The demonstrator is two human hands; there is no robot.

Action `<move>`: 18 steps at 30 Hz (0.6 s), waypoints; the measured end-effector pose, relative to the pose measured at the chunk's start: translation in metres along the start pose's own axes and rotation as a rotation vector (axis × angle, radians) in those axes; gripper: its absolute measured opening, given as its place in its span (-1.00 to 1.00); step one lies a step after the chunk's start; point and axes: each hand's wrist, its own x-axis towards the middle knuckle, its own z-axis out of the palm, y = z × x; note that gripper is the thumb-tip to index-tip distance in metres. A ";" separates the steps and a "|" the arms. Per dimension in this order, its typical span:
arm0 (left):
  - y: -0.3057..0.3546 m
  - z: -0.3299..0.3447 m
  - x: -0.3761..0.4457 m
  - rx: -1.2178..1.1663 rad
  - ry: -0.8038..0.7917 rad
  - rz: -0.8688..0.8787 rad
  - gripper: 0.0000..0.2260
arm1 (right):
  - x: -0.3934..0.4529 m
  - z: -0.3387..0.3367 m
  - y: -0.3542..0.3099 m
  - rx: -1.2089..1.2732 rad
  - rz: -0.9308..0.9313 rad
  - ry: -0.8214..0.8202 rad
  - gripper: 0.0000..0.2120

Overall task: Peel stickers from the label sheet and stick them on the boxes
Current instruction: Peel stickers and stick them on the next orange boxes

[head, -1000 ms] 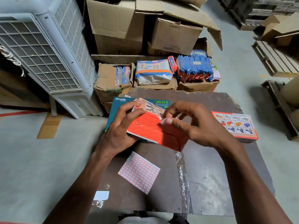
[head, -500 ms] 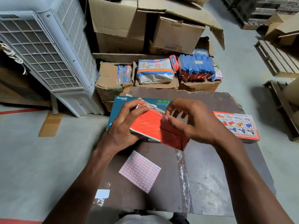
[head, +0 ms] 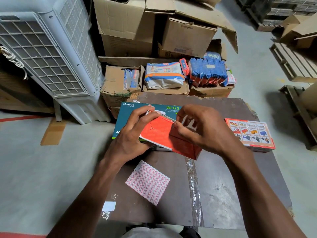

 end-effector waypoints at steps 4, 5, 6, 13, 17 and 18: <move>0.001 0.001 0.000 -0.003 -0.002 -0.004 -0.22 | 0.000 0.003 0.002 -0.006 0.005 0.024 -0.87; 0.001 0.001 0.001 -0.005 0.001 -0.004 -0.22 | 0.000 0.004 0.003 -0.012 0.008 0.034 -0.84; 0.001 0.001 0.001 -0.008 0.003 -0.003 -0.22 | 0.000 0.005 0.004 -0.012 0.011 0.043 -0.83; 0.000 0.001 0.000 -0.003 0.005 -0.026 -0.20 | -0.005 0.013 0.010 0.055 0.003 0.131 -0.88; -0.003 0.002 0.000 0.004 0.001 -0.041 -0.19 | -0.009 0.019 0.010 0.136 0.083 0.192 -0.53; -0.003 0.002 -0.001 0.005 0.002 -0.043 -0.20 | -0.010 0.020 0.010 0.148 0.093 0.216 -0.52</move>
